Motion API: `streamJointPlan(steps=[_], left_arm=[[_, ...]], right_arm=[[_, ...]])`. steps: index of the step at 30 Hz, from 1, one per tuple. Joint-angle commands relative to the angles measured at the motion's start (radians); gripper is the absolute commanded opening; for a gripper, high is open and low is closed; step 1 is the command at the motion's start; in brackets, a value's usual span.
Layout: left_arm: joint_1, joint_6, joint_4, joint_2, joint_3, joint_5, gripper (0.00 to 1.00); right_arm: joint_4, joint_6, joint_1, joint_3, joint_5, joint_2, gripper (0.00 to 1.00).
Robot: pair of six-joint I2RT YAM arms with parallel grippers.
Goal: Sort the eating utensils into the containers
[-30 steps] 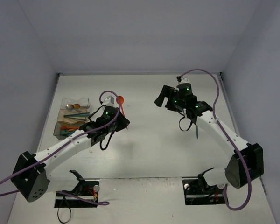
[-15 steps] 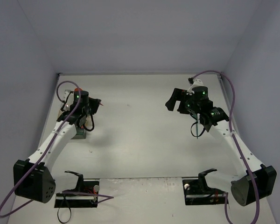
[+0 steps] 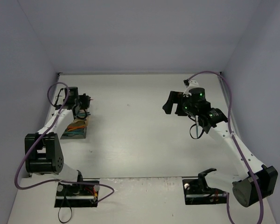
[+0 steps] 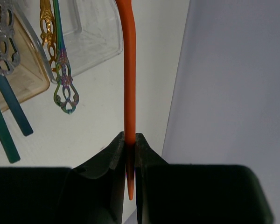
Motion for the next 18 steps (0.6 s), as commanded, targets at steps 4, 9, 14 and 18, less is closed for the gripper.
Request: streamJointPlan(steps=[4, 9, 14, 18], left_arm=[[0.067, -0.067, 0.075, 0.038, 0.1, 0.055, 0.0], [0.084, -0.098, 0.088, 0.067, 0.083, 0.086, 0.0], [0.094, -0.126, 0.152, 0.118, 0.07, 0.13, 0.0], [0.105, -0.152, 0.185, 0.145, 0.057, 0.158, 0.06]], right_arm=[[0.026, -0.029, 0.005, 0.012, 0.041, -0.032, 0.91], [0.024, -0.032, 0.006, 0.01, 0.051, -0.027, 0.92], [0.023, -0.036, 0.006, 0.004, 0.055, -0.029, 0.92], [0.023, -0.038, 0.005, 0.001, 0.057, -0.029, 0.93]])
